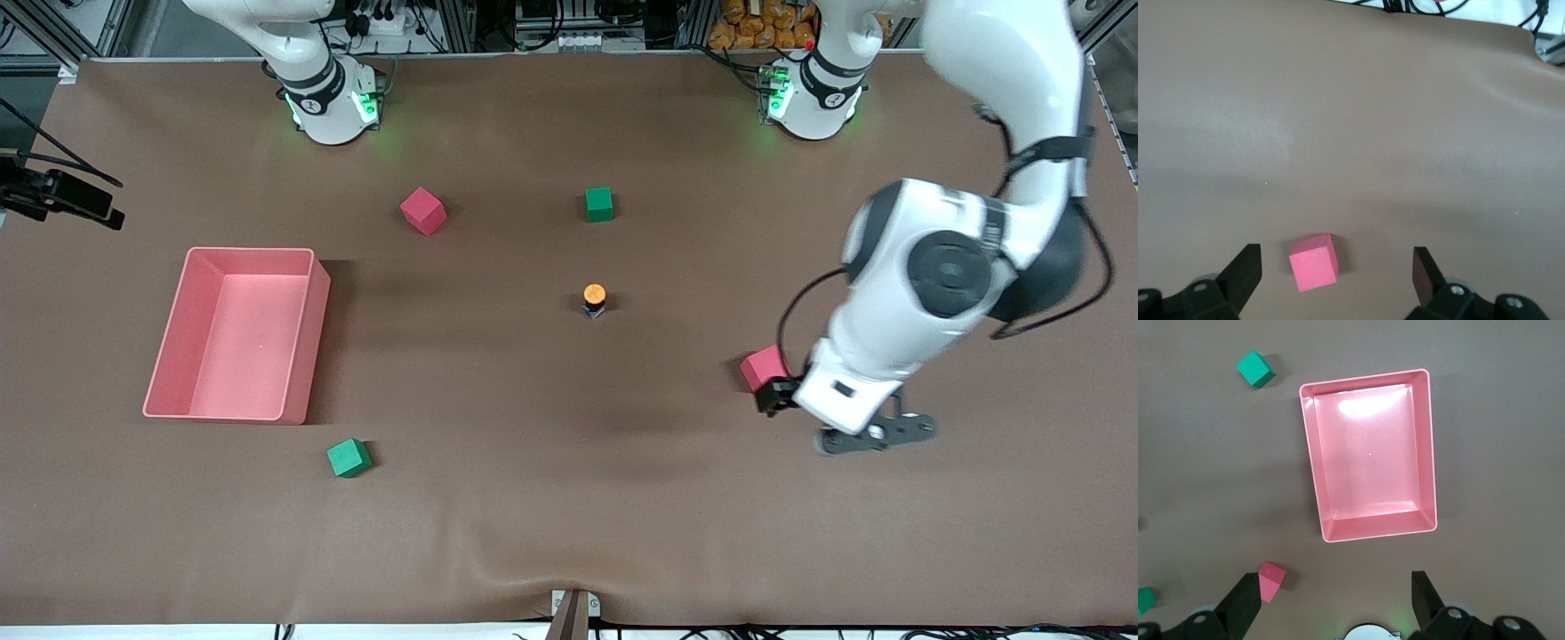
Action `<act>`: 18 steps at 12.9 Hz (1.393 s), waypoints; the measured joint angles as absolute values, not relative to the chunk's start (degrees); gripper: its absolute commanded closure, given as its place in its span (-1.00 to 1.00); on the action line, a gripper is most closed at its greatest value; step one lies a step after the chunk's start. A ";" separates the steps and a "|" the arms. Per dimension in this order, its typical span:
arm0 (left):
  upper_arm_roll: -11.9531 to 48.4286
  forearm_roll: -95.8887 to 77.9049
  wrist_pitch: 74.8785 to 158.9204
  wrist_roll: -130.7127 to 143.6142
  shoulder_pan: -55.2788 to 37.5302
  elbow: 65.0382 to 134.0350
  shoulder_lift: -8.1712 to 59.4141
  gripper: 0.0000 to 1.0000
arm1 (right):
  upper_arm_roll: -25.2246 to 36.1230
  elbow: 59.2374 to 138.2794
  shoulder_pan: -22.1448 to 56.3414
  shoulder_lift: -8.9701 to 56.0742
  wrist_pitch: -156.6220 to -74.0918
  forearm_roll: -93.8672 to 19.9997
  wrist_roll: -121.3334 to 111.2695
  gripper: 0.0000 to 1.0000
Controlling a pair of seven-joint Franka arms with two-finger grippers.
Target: Place and upright button with both arms
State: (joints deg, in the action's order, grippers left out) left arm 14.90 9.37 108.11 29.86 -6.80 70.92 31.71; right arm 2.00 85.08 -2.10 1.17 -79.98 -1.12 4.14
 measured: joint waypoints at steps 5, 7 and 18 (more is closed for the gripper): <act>15.47 3.34 104.67 29.55 -4.63 70.94 28.96 -1.00 | 1.96 85.08 -2.10 1.17 -79.95 -1.12 4.14 -1.00; 15.49 2.35 101.13 29.50 -3.96 70.97 27.20 -1.00 | 1.95 85.07 -2.10 1.17 -79.96 -1.12 4.14 -1.00; 4.15 -2.38 79.38 17.97 -5.20 75.34 7.41 -1.00 | 2.00 85.01 -2.11 1.17 -79.98 -1.12 4.14 -1.00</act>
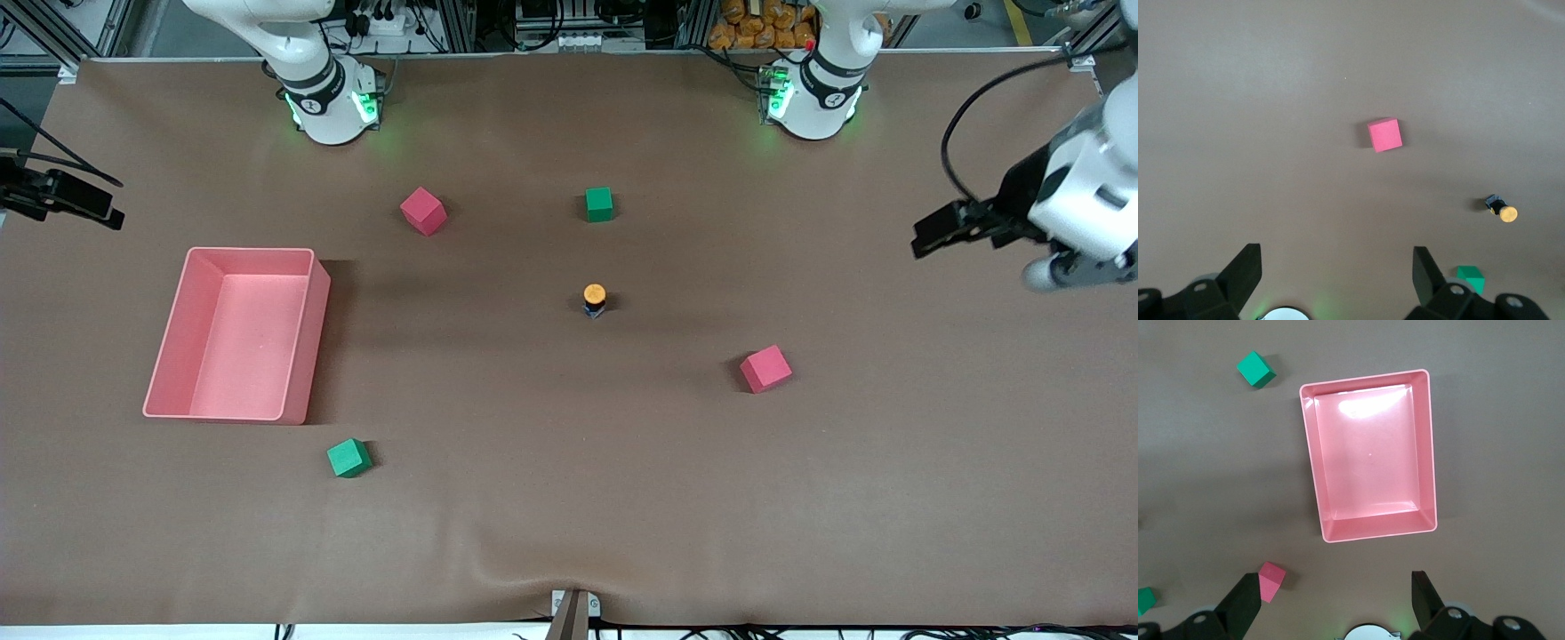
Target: Place and upright button with both arms
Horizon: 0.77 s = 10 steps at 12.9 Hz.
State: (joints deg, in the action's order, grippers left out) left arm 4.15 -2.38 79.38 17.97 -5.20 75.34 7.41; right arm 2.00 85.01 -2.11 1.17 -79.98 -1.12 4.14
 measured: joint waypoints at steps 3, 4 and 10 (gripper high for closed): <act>1.19 -2.38 78.04 16.58 -6.27 81.15 1.59 -1.00 | 2.02 85.01 -2.13 1.17 -79.98 -1.12 4.15 -1.00; 0.21 -2.41 78.10 15.18 -6.27 83.12 0.35 -1.00 | 2.03 85.01 -2.13 1.17 -79.98 -1.12 4.15 -1.00; -2.55 -2.54 80.88 10.59 -6.11 85.96 0.29 -1.00 | 2.03 85.01 -2.13 1.17 -79.98 -1.12 4.15 -1.00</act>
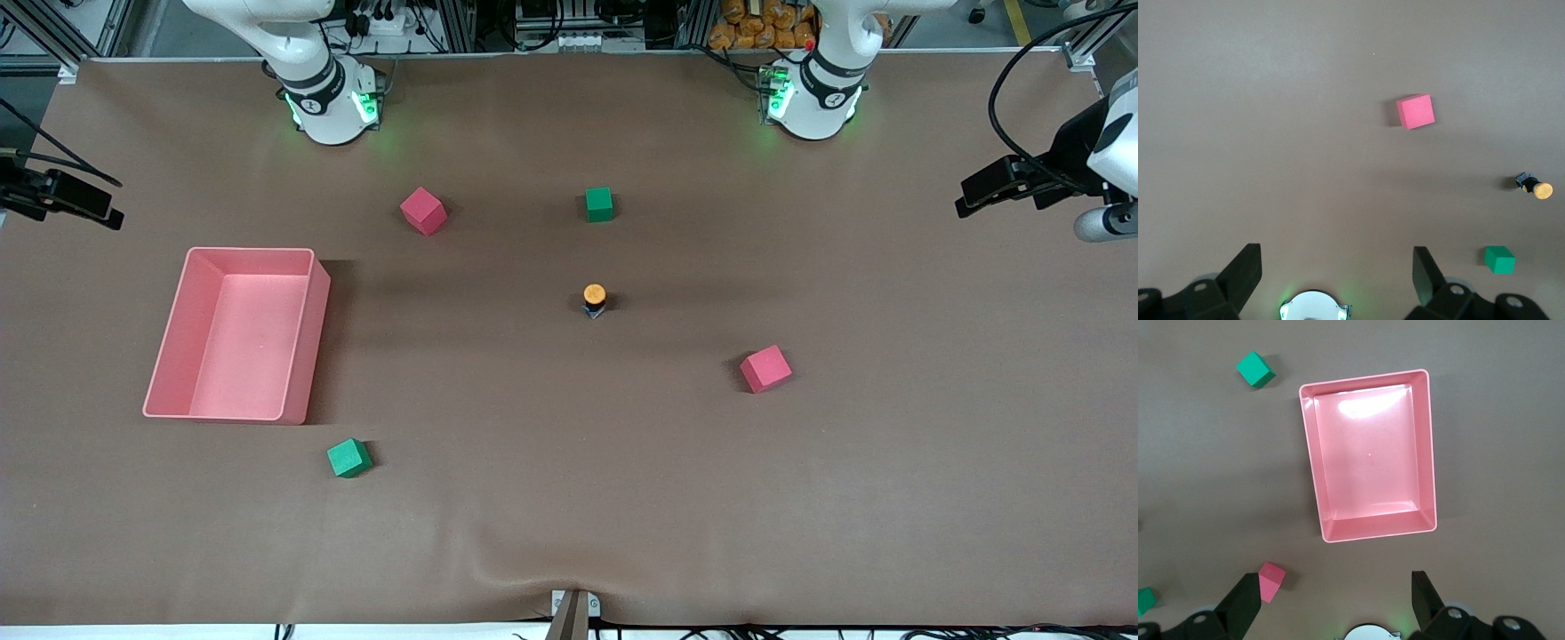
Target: Place and upright button with both arms
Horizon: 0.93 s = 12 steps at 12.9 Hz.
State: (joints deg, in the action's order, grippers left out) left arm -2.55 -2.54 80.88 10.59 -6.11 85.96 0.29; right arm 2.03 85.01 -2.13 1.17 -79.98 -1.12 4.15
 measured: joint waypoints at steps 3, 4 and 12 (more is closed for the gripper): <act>-2.59 -2.52 81.89 10.27 -6.18 85.96 0.29 -1.00 | 2.04 85.01 -2.13 1.17 -79.98 -1.12 4.15 -1.00; -2.73 -2.14 81.99 9.62 -6.17 85.97 0.29 -1.00 | 2.04 85.01 -2.14 1.17 -79.98 -1.11 4.15 -1.00; -1.37 -0.12 83.11 6.59 -3.83 85.96 0.22 -1.00 | 2.04 85.01 -2.13 1.17 -80.01 -1.10 4.15 -1.00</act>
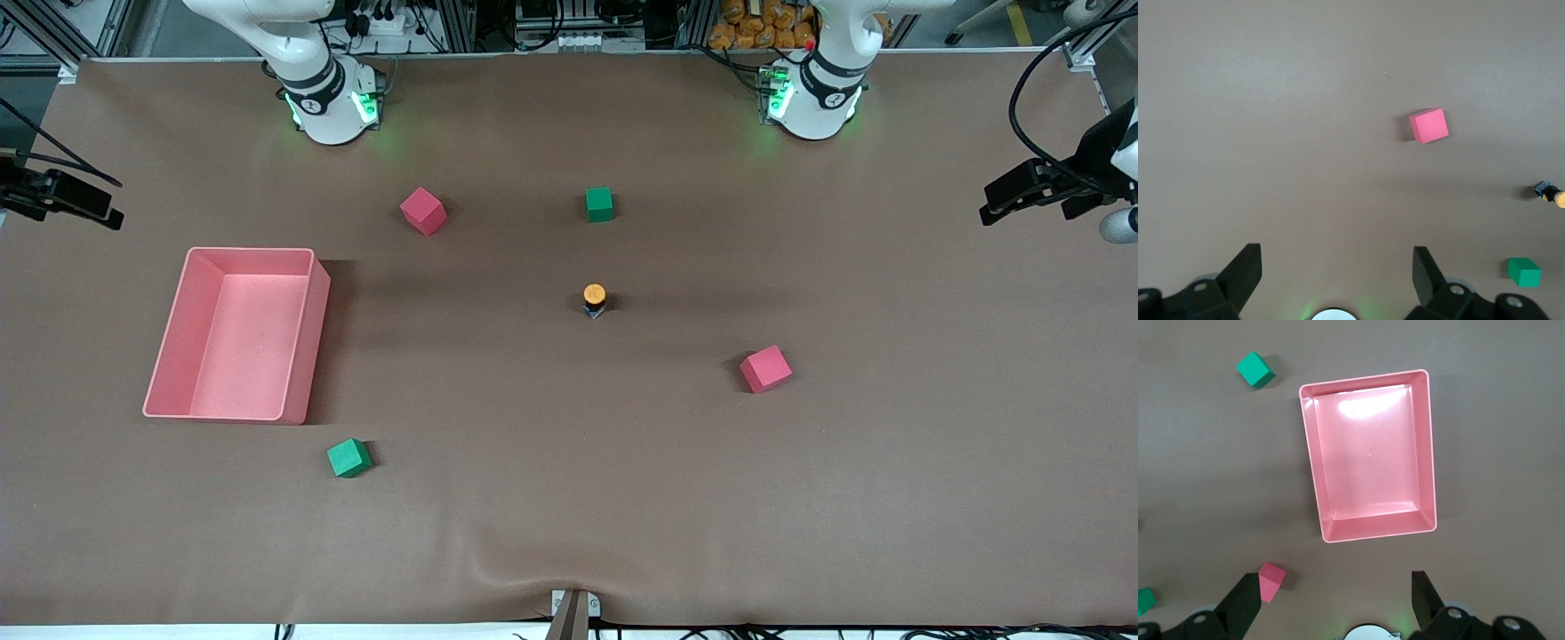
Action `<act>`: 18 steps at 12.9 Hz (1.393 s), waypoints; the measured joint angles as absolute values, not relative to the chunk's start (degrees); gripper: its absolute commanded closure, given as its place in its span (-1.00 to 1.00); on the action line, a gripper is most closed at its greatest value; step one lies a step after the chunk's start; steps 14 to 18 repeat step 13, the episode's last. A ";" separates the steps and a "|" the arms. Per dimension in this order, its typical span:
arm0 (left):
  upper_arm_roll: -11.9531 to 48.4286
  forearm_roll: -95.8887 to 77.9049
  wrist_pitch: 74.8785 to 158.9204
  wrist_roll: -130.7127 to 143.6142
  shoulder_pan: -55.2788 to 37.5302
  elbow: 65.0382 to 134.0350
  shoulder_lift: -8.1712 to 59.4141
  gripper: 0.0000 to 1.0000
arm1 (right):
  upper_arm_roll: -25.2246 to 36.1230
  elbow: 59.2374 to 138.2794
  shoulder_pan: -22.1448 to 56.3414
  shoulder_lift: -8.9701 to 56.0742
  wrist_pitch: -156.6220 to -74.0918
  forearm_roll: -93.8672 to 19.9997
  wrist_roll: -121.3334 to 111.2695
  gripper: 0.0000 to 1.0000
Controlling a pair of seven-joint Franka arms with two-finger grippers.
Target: Place and upright button with both arms
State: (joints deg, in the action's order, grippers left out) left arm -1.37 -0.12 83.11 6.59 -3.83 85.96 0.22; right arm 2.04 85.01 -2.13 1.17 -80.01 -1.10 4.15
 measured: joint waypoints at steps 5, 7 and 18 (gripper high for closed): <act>-1.04 -0.12 84.18 5.80 -3.80 85.96 0.22 -1.00 | 2.02 85.01 -2.13 1.17 -80.06 -1.11 4.15 -1.00; -1.04 -0.12 85.48 4.96 -3.71 85.97 0.22 -1.00 | 2.06 85.01 -2.14 1.17 -80.06 -1.11 4.15 -1.00; -1.04 -0.12 86.48 4.40 -3.45 85.98 0.22 -1.00 | 2.75 83.72 -2.33 1.14 -80.09 -1.11 4.20 -1.00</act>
